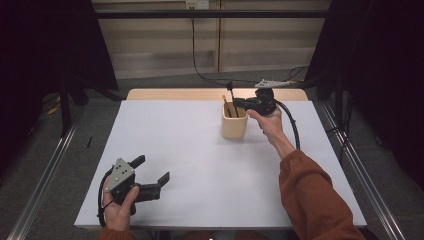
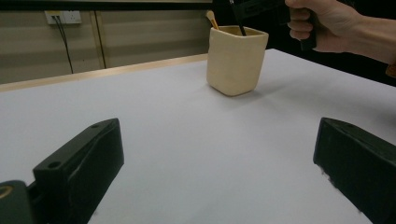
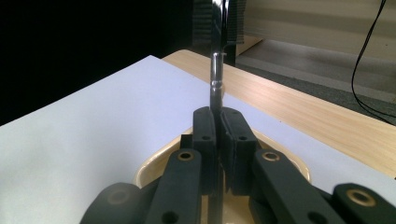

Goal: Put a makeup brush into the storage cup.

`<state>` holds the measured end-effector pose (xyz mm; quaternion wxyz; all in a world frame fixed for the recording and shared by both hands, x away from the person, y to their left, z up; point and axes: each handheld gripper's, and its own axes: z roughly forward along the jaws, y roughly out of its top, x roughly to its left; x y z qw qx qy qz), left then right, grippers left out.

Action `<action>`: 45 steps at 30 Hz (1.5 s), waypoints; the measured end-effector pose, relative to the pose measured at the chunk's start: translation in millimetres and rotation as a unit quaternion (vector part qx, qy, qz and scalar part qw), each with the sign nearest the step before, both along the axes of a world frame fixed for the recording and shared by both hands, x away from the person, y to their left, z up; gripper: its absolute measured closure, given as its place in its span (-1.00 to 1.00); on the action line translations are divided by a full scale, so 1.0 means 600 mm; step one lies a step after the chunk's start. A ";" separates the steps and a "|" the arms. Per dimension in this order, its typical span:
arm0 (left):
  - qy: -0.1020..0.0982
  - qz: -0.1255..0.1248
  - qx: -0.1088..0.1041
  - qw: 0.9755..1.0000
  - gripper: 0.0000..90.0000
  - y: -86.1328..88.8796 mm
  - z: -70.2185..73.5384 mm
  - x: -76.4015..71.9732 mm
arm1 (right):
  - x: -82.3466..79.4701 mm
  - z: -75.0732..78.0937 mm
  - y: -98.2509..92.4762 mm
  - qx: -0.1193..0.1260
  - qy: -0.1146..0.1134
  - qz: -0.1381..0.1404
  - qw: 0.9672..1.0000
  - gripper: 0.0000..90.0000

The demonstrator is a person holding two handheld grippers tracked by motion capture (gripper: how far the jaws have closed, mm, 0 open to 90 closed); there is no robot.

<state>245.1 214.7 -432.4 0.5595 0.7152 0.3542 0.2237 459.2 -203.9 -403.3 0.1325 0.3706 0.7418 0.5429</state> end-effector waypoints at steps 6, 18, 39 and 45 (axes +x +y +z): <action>0.000 0.002 -0.001 1.000 -0.96 -0.001 0.000 0.002 | -0.002 -0.002 -0.006 0.005 -0.001 -0.002 1.000 0.58; 0.005 0.004 -0.006 1.000 -0.96 0.002 -0.002 0.008 | -0.015 0.006 -0.018 0.012 -0.011 -0.014 1.000 -0.48; 0.000 0.005 0.001 1.000 -0.96 0.003 0.000 0.000 | -0.058 0.012 -0.030 0.014 -0.028 -0.042 0.999 -0.96; -0.001 0.005 0.001 1.000 -0.96 0.001 0.001 0.000 | -0.081 0.005 -0.055 0.024 -0.015 -0.061 0.998 -1.00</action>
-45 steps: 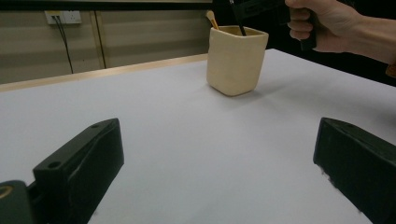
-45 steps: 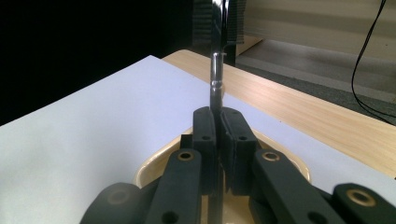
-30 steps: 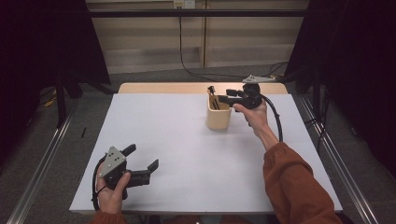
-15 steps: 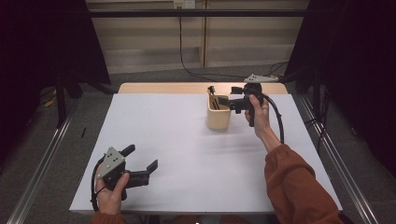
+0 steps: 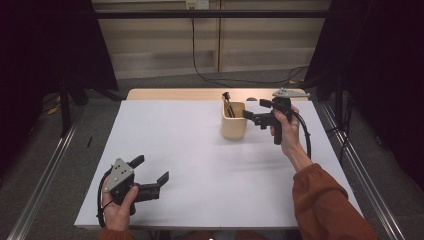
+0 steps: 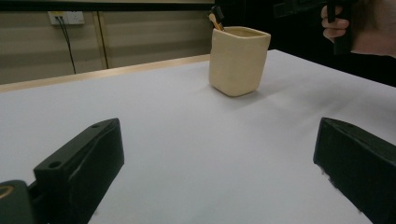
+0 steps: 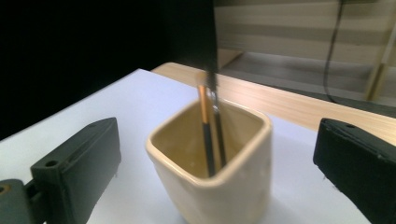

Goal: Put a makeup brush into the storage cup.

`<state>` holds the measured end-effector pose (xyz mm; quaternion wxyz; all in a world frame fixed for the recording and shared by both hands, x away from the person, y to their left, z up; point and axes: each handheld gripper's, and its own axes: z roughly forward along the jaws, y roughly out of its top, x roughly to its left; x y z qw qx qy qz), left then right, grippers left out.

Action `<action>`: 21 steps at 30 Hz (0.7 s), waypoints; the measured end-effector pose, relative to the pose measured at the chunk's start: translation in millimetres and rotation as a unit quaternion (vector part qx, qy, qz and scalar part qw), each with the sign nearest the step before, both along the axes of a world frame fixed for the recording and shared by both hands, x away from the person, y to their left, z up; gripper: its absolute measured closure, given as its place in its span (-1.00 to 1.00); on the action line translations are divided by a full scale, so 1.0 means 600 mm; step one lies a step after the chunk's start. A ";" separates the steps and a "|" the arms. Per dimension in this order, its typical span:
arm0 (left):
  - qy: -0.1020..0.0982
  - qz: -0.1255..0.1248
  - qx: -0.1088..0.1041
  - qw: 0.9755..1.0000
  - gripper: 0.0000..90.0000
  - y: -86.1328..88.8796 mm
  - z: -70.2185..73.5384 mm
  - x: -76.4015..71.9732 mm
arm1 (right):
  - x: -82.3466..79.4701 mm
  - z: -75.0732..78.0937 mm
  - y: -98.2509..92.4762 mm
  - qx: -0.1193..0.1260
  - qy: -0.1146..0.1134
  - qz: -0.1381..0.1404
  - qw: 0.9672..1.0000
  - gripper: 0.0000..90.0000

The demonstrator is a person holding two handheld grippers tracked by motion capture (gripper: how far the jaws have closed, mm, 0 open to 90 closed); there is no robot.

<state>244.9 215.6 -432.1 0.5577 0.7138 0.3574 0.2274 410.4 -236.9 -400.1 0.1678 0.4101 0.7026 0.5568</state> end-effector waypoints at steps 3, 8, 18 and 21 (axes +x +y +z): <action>0.001 -0.001 0.001 1.000 -0.96 0.000 0.000 0.000 | -0.012 0.003 -0.009 -0.008 -0.014 -0.015 1.000 -0.99; -0.003 -0.003 0.001 1.000 -0.96 -0.001 0.002 -0.001 | -0.039 0.008 -0.017 -0.015 -0.035 -0.031 0.999 -0.99; -0.006 -0.006 -0.005 1.000 -0.96 -0.001 0.004 -0.006 | -0.091 0.011 -0.041 -0.043 -0.040 -0.057 0.997 -1.00; -0.006 -0.005 -0.006 1.000 -0.96 -0.002 0.004 -0.006 | -0.107 0.010 -0.053 -0.046 -0.044 -0.066 0.996 -1.00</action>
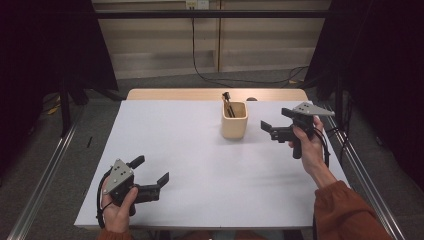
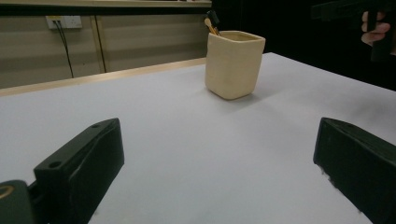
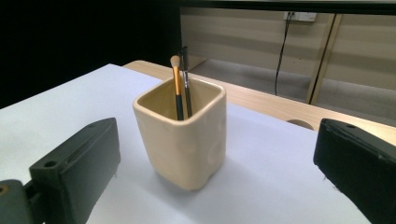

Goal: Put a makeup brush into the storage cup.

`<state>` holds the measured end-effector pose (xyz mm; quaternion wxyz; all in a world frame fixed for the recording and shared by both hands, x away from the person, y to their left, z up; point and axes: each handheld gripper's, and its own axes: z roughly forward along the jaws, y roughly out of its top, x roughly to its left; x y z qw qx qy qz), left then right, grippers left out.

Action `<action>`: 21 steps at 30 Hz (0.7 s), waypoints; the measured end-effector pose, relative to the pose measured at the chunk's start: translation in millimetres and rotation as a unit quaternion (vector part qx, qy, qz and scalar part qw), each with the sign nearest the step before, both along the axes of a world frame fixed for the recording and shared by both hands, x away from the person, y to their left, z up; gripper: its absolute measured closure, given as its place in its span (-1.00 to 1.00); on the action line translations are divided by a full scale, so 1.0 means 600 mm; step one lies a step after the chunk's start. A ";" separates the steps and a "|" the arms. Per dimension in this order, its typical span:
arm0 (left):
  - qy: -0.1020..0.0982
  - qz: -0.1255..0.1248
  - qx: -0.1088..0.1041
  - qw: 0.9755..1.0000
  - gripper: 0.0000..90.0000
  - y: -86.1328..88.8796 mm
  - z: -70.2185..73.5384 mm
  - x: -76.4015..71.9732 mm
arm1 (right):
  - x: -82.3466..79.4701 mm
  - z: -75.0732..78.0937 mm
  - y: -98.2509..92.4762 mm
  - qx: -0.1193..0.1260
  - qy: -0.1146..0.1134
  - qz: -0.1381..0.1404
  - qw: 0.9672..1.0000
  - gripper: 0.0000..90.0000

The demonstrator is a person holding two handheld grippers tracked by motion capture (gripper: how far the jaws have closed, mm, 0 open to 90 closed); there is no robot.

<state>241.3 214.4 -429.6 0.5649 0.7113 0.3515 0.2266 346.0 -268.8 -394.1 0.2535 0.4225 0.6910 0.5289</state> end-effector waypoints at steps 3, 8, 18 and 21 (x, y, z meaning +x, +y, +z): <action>0.002 0.002 0.002 1.000 -0.96 -0.001 0.000 0.000 | -0.015 -0.004 -0.010 -0.002 -0.001 -0.003 1.000 -1.00; 0.001 0.004 0.002 1.000 -0.96 0.000 0.001 -0.002 | -0.038 -0.004 -0.022 -0.003 0.001 0.001 1.000 -1.00; -0.001 0.004 0.004 1.000 -0.96 0.000 0.001 -0.004 | -0.075 -0.010 -0.039 0.001 -0.003 -0.018 1.000 -0.97; 0.000 0.005 0.002 1.000 -0.96 0.000 0.001 -0.005 | -0.087 -0.013 -0.043 -0.003 -0.001 -0.022 1.000 -0.97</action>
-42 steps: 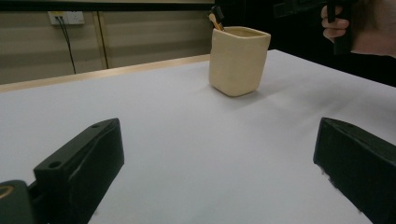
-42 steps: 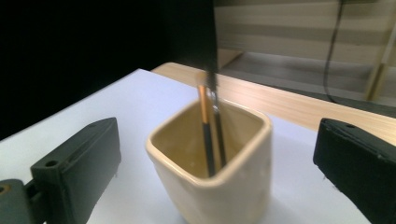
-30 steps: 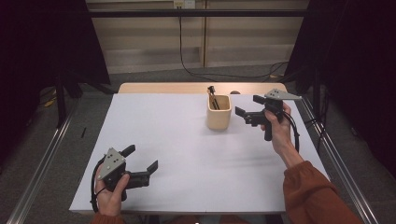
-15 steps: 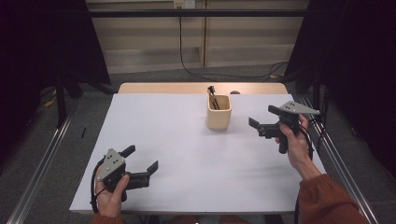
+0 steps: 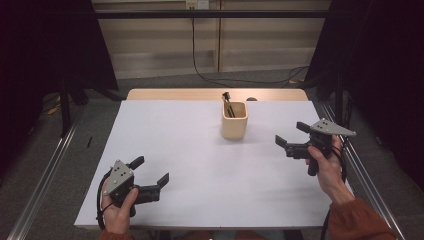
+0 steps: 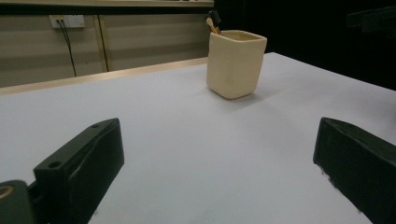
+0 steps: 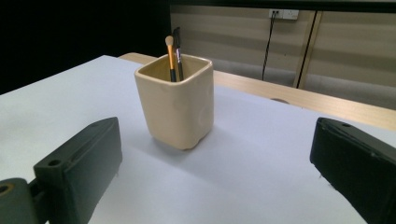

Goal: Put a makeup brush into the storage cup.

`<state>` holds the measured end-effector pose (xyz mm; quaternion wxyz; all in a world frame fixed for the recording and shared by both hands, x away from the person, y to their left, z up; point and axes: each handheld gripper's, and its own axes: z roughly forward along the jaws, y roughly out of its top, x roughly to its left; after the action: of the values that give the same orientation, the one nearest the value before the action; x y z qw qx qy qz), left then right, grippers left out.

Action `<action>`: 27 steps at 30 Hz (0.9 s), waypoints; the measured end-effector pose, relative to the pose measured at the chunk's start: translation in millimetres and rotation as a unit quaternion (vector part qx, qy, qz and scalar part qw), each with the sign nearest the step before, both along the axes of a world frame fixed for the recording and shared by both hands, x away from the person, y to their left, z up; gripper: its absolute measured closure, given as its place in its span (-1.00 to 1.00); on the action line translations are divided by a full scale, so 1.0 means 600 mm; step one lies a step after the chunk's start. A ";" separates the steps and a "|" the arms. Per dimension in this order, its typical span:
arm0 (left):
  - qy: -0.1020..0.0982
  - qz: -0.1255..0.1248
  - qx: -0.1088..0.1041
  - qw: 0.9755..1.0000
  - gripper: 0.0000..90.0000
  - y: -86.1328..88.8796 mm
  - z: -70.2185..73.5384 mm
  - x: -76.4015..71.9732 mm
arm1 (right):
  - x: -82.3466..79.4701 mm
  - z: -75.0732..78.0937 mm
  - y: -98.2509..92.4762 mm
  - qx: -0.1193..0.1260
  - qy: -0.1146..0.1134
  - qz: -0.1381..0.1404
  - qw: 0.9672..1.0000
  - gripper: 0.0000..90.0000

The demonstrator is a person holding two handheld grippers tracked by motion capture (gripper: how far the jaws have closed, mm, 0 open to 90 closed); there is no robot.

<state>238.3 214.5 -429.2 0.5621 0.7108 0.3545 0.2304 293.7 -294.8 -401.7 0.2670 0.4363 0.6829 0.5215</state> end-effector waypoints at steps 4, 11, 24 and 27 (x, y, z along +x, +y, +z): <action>0.000 0.005 -0.001 1.000 -0.96 0.002 0.000 -0.001 | -0.024 0.002 -0.010 0.003 -0.011 -0.003 1.000 -0.97; -0.002 0.011 -0.002 1.000 -0.96 0.003 -0.001 -0.004 | -0.056 -0.013 -0.026 0.000 -0.006 -0.007 1.000 -0.97; -0.002 0.008 0.002 1.000 -0.96 0.002 -0.001 -0.006 | -0.110 -0.035 -0.048 -0.012 -0.005 -0.028 1.000 -0.97; -0.002 0.009 0.004 1.000 -0.96 0.001 -0.001 -0.006 | -0.114 -0.036 -0.050 0.002 -0.006 -0.040 0.999 -0.97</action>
<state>235.0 214.8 -429.6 0.5576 0.7095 0.3591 0.2384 225.2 -324.7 -423.0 0.2909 0.4602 0.6623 0.5147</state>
